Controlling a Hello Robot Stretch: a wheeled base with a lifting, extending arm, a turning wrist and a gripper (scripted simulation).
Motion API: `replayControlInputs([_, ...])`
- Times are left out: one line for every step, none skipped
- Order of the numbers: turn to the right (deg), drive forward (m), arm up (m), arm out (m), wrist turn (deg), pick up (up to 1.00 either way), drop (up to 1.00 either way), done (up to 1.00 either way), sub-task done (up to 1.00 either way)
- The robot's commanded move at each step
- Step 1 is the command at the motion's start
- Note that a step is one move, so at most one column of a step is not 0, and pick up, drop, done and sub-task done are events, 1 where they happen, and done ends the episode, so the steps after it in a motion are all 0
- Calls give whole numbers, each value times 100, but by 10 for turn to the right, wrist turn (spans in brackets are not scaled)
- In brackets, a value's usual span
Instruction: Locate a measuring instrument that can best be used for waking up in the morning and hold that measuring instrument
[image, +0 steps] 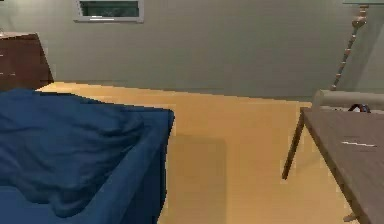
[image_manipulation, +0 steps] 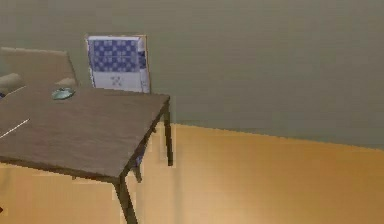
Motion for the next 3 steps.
replayControlInputs([0, 25, 0, 0, 0, 0, 0, 0, 0])
replayControlInputs([210, 0, 0, 0, 0, 0, 0, 0, 0])
replayControlInputs([0, 100, 0, 0, 0, 0, 0, 0, 0])
